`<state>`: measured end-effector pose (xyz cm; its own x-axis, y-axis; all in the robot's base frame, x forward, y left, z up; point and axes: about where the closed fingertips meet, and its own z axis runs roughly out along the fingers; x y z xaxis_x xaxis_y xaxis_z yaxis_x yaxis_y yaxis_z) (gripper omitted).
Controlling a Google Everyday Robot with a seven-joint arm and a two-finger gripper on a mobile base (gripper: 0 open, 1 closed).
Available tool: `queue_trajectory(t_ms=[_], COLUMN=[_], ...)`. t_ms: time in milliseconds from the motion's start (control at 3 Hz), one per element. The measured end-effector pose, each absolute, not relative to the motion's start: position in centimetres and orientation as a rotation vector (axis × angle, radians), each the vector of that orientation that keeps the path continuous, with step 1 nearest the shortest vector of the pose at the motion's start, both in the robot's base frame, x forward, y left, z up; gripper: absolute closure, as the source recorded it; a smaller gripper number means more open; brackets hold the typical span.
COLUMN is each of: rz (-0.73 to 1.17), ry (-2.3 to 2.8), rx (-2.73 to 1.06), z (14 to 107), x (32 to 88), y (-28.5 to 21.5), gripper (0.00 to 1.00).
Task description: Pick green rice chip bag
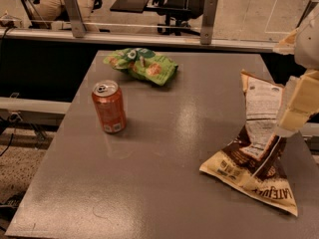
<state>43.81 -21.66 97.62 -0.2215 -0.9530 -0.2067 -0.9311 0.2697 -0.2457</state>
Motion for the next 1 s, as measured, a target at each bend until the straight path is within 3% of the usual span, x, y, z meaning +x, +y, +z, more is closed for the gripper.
queue_trajectory(t_ms=[1000], rz=[0.013], ry=[2.168], rx=[-1.696], z=[97.2], x=[48.2], y=[-19.2], gripper=[0.00])
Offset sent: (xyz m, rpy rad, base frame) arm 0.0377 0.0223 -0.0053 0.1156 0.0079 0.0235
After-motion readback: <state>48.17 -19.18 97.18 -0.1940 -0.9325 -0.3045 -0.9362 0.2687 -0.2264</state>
